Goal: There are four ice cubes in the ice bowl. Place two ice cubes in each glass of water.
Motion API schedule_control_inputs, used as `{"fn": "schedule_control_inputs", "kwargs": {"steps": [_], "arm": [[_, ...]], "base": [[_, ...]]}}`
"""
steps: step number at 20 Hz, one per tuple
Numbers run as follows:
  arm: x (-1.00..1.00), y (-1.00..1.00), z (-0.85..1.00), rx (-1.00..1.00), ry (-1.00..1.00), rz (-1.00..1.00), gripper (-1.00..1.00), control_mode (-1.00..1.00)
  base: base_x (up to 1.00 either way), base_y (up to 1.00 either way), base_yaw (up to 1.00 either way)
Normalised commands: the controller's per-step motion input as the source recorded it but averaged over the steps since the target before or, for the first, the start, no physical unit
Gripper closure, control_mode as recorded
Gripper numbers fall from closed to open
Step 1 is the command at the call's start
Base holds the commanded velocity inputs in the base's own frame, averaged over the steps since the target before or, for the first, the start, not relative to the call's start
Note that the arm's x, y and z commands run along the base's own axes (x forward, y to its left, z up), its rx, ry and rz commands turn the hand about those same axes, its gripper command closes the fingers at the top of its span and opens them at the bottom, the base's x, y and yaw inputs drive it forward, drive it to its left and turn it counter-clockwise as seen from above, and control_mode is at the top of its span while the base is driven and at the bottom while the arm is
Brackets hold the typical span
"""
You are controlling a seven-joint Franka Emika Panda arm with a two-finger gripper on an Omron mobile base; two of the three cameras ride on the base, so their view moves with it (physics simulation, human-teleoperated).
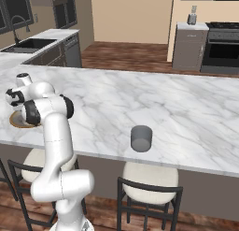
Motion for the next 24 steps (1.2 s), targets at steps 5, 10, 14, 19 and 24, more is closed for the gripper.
{"fn": "schedule_control_inputs", "kwargs": {"steps": [5,10,14,19,24], "arm": [[0.26,0.23,-0.15,0.00,0.00,0.00,-1.00,-1.00],[0.28,0.25,-0.16,0.00,-0.02,0.00,-1.00,-1.00],[0.31,0.03,-0.19,0.00,-0.06,0.00,-1.00,-1.00],[0.23,0.00,-0.19,0.00,-0.06,0.00,-1.00,-1.00],[0.13,0.00,-0.20,0.00,-0.03,0.00,-1.00,-1.00]], "base": [[0.00,0.00,0.00],[0.00,0.00,0.00],[0.00,0.00,0.00],[0.00,0.00,0.00],[0.00,0.00,0.00]]}}
